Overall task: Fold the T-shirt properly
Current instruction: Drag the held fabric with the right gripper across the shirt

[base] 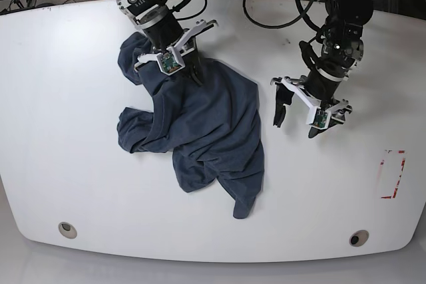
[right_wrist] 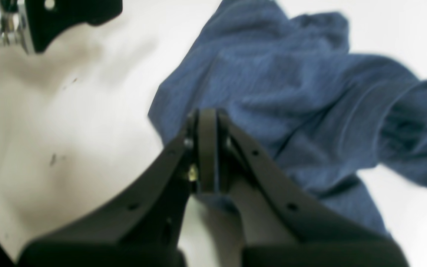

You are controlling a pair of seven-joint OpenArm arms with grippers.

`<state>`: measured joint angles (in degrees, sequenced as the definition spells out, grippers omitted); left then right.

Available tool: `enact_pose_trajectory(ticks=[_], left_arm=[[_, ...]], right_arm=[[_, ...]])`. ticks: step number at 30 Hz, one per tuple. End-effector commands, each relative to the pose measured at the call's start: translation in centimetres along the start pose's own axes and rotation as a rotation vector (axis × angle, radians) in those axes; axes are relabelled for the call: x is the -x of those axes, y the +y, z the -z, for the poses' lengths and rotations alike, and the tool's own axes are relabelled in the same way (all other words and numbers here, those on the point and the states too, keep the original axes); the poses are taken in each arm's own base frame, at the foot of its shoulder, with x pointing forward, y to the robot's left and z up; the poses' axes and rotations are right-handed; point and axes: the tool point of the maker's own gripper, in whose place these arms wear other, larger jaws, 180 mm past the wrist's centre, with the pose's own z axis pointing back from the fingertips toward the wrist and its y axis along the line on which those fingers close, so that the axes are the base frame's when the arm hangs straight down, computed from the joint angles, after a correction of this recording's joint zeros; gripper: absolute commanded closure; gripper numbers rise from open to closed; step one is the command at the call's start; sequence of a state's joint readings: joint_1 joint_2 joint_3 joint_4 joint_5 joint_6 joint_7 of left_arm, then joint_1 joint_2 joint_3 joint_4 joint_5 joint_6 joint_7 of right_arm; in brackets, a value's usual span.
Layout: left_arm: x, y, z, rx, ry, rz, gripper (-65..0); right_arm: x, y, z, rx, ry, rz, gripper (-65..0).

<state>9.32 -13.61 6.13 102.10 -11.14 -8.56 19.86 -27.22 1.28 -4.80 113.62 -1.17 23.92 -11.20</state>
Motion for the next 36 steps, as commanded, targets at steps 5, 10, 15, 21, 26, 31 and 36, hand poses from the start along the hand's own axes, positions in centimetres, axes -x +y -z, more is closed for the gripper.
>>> enact_pose_trajectory(ticks=[5, 10, 15, 21, 26, 31, 36], left_arm=[[-3.4, 0.7, 0.0, 0.008, -0.109, 0.056, -49.2], [-2.6, 1.6, -0.5, 0.015, -0.089, 0.087, -50.4], [-2.3, 1.3, -0.6, 0.019, -0.081, 0.078, -50.1], [-1.9, 0.4, -0.3, 0.021, -0.067, 0.045, -48.9], [-1.5, 0.4, -0.2, 0.017, -0.055, 0.038, -48.7], [-1.5, 0.8, -0.3, 0.008, -0.054, 0.042, -48.6], [-1.5, 0.9, -0.4, 0.007, -0.058, 0.042, -48.7]], right_arm=[[-2.8, 1.0, 0.5, -0.042, -0.094, -0.008, -4.3], [-2.4, 2.2, 0.6, -0.088, -0.077, -0.005, -26.5], [-2.6, 2.5, 0.7, -0.103, -0.077, -0.012, -34.5], [-1.6, 1.5, 0.7, -0.083, -0.047, -0.012, -35.5], [-1.2, 0.9, 0.7, -0.069, -0.039, -0.006, -35.0], [-0.8, 0.4, 0.8, -0.051, -0.034, 0.004, -34.8], [-0.7, 0.1, 1.0, -0.042, -0.033, 0.004, -34.9]])
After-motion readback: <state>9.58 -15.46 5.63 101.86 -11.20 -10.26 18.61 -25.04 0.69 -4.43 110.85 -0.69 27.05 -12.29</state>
